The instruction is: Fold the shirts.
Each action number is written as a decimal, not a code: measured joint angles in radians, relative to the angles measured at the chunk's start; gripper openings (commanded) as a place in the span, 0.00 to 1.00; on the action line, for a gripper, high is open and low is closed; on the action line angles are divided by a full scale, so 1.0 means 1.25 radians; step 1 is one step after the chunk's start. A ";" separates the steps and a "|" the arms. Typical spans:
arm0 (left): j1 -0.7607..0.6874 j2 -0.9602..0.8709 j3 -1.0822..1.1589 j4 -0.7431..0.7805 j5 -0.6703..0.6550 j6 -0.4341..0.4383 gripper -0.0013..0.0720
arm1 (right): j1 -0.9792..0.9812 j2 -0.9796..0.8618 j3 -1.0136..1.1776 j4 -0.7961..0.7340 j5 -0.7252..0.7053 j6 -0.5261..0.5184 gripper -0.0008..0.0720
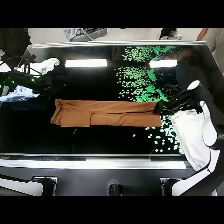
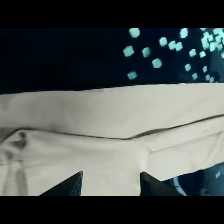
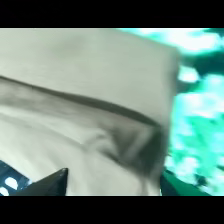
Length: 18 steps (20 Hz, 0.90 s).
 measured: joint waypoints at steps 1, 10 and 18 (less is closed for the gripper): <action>-0.008 0.000 0.000 -0.002 0.000 0.000 0.65 | 0.012 -0.009 0.000 0.005 0.003 0.011 0.68; -0.119 -0.006 -0.036 -0.009 0.031 0.000 0.06 | 0.066 0.082 0.000 0.075 0.009 0.004 0.06; -0.380 -0.047 -0.253 -0.228 0.304 0.000 0.06 | 0.067 0.369 0.001 0.118 0.067 0.010 0.06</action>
